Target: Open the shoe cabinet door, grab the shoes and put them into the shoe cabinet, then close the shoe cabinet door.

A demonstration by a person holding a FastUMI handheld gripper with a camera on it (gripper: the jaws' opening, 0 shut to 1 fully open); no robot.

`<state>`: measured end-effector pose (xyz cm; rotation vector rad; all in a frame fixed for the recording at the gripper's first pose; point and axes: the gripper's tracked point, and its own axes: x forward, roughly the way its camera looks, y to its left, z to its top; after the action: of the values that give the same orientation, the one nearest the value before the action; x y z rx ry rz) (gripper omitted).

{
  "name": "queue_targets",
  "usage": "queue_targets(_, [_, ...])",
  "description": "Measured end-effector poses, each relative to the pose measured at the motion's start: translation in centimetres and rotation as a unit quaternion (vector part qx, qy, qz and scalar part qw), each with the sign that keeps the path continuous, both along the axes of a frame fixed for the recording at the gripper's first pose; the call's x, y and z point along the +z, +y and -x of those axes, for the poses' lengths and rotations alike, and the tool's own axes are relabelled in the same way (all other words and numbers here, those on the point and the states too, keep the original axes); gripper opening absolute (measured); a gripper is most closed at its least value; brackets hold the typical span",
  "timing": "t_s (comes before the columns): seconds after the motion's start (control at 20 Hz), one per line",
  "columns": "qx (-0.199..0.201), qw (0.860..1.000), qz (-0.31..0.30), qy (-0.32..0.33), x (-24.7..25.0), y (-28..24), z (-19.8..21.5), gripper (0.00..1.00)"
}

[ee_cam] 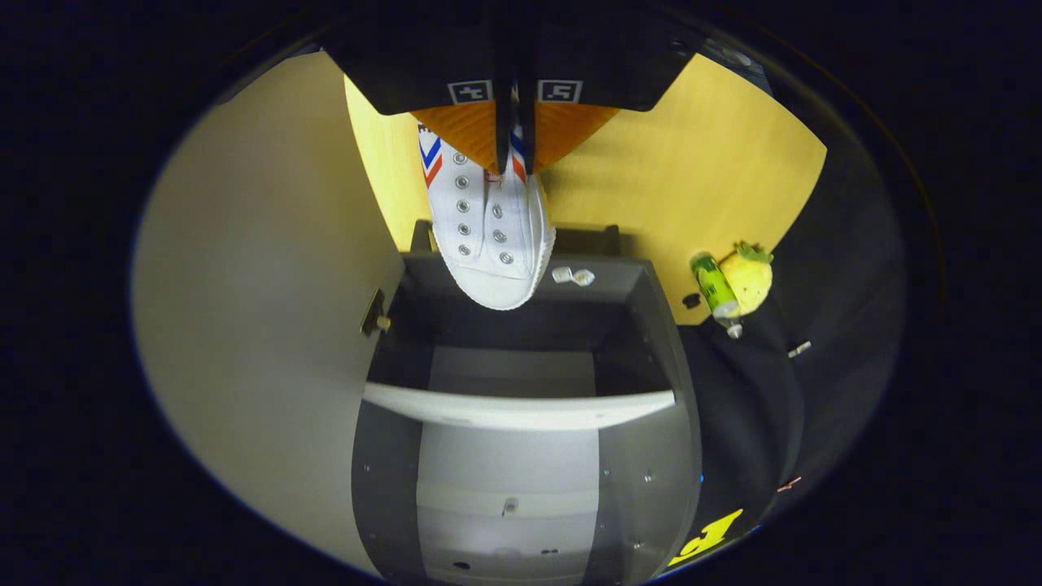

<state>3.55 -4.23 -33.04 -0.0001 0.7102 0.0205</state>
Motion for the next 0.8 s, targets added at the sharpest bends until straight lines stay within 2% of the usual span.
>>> queue_targets(0.45, [0.011,0.994,0.015,-0.111,13.4,2.0,-6.4,0.05])
queue_targets(0.8, [0.015,0.984,0.014,-0.178,20.5,2.9,-15.4,0.05])
